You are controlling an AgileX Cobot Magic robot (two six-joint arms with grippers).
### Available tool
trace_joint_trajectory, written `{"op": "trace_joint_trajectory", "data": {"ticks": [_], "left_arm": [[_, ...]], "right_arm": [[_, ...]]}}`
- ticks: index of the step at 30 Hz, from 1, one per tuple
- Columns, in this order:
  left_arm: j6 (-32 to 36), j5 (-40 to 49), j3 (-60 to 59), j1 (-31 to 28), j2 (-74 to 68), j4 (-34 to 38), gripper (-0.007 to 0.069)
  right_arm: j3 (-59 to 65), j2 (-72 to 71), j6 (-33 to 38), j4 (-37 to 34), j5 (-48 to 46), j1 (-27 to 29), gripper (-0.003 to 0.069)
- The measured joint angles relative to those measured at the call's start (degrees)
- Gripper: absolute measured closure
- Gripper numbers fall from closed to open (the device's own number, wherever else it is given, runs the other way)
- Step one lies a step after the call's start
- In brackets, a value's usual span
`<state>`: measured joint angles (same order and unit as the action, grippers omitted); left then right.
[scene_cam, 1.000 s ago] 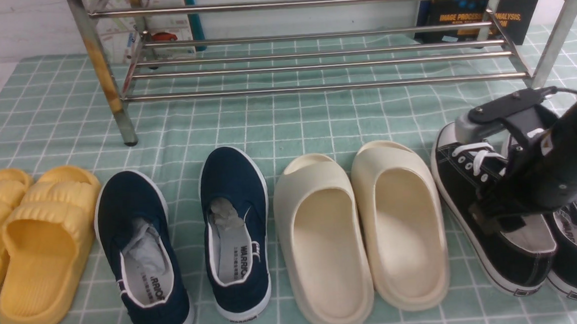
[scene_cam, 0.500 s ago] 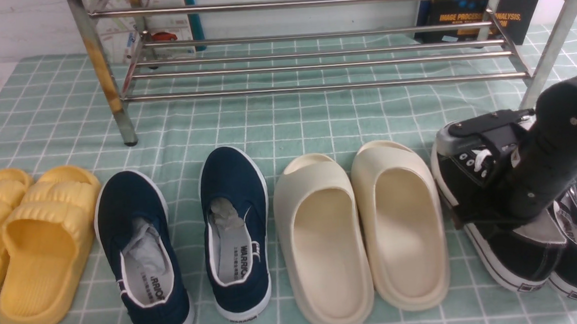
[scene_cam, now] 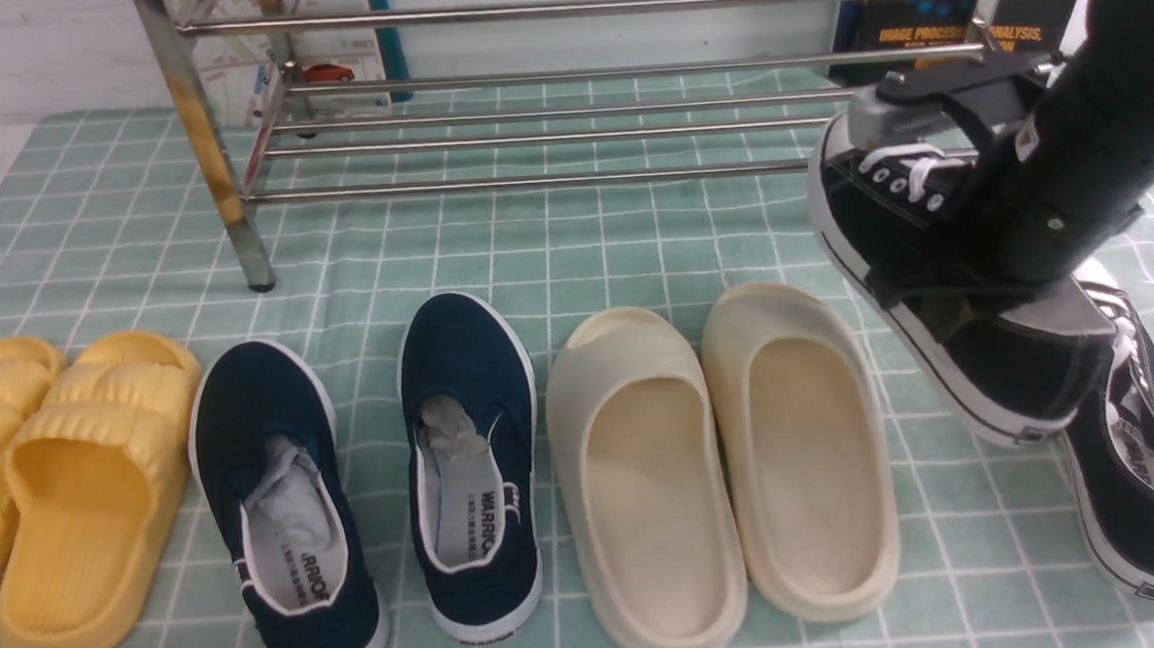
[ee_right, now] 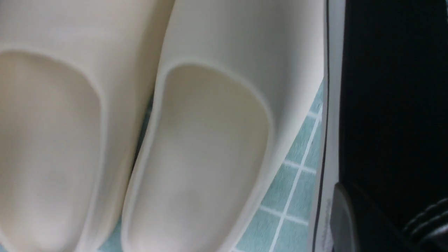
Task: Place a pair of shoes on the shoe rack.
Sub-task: Use the right arm to put a shoe into the shoe rack
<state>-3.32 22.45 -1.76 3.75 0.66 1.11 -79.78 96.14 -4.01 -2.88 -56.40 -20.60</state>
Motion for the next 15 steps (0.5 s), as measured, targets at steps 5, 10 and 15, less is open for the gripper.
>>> {"op": "trace_joint_trajectory", "data": {"ticks": [5,10,15], "left_arm": [[0.0,0.0,0.0,0.0,0.0,0.0,0.0386],[0.0,0.0,0.0,0.0,0.0,0.0,0.0386],[0.0,0.0,0.0,0.0,0.0,0.0,0.0386]], "right_arm": [[-8.4,6.5,-0.3,0.9,0.0,0.5,0.0642],[-20.5,15.5,-2.8,4.0,-0.3,0.5,0.0641],[-32.8,23.1,-3.2,5.1,-2.8,1.1,0.0641]]}}
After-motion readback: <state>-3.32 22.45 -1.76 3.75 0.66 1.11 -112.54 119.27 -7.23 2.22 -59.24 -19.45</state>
